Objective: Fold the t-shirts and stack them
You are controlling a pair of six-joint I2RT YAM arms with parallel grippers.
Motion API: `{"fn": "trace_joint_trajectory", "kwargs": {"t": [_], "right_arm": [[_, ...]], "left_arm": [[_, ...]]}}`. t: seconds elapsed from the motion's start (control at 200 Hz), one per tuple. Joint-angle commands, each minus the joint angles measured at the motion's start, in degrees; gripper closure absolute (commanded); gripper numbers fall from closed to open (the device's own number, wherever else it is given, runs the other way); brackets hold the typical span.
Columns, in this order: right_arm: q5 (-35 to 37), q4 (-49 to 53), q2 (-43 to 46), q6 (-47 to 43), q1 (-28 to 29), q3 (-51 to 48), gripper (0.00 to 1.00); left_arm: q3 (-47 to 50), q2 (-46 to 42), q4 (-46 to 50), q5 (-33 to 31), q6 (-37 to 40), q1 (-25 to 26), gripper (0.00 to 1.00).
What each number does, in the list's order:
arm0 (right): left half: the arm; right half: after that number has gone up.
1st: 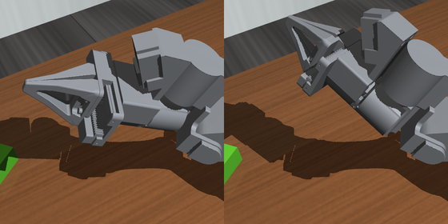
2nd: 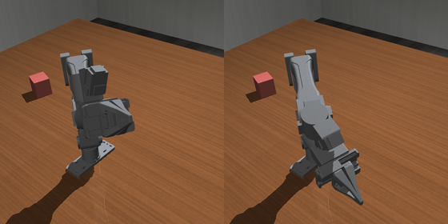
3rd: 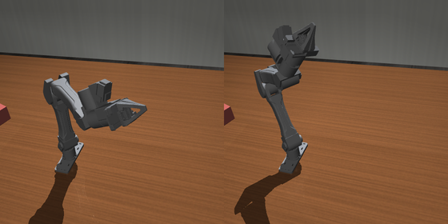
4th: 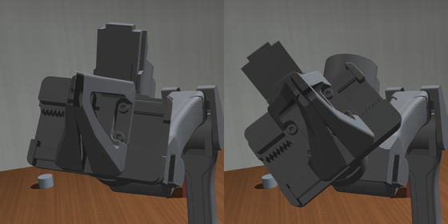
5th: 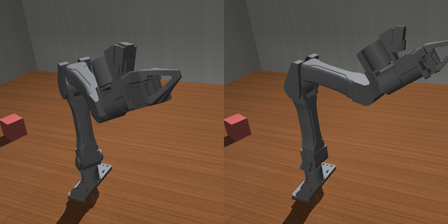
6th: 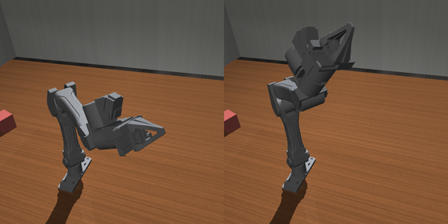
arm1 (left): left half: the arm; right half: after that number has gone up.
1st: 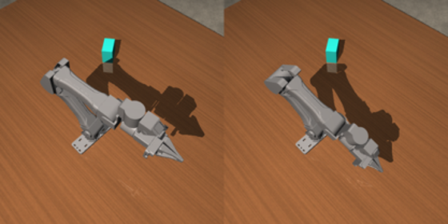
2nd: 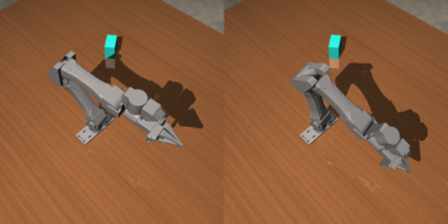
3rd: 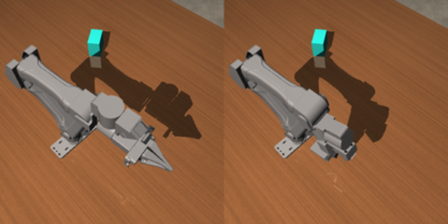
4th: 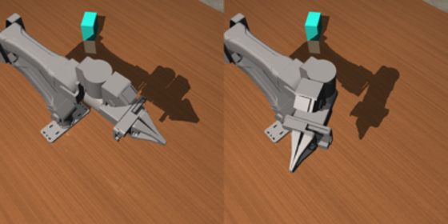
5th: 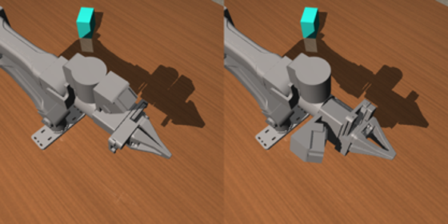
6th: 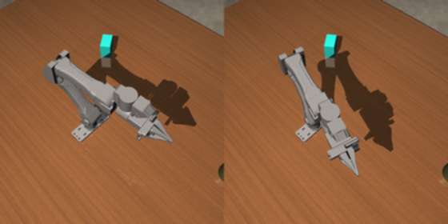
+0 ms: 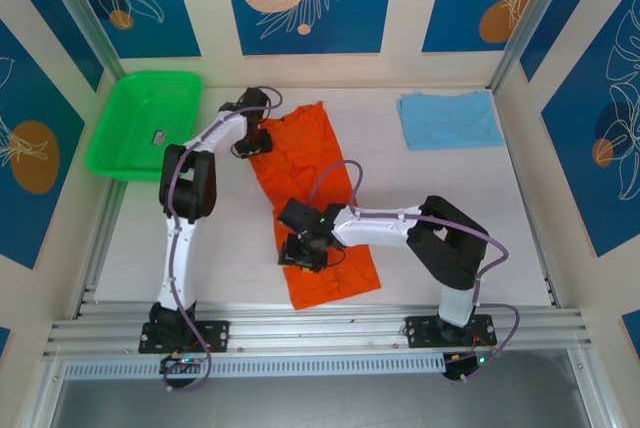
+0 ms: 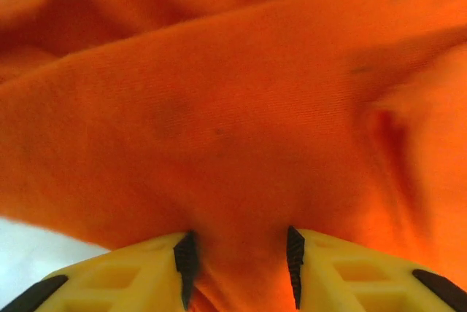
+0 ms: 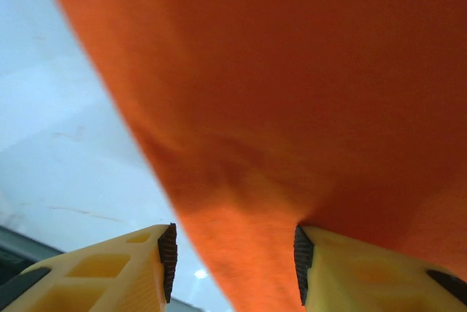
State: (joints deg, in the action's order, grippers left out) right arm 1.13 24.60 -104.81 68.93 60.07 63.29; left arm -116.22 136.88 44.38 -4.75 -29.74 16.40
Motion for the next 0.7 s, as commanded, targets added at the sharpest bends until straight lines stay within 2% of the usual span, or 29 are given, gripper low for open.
{"fn": "trace_joint_trajectory", "kwargs": {"t": [0.0,0.185,0.345,0.61,0.695], "right_arm": [[0.13,-0.56,-1.17,-0.60,0.48,-1.67,0.53],[-3.96,-4.88,-5.92,0.59,0.91,-0.75,0.53],[-6.82,-6.46,-10.72,1.63,1.42,3.75,0.53],[-5.67,-8.34,-14.62,2.29,1.00,10.59,0.52],[-4.81,-7.77,-14.55,1.33,0.75,12.64,0.52]], "left_arm": [[-4.41,6.53,1.35,2.04,1.37,0.38,0.59],[-18.53,16.13,6.27,4.34,2.88,1.17,0.59],[-32.20,23.60,9.63,7.27,3.63,1.57,0.58],[-38.76,26.24,4.39,14.31,3.04,2.14,0.51],[-40.32,25.09,4.10,14.64,2.59,2.23,0.48]]}}
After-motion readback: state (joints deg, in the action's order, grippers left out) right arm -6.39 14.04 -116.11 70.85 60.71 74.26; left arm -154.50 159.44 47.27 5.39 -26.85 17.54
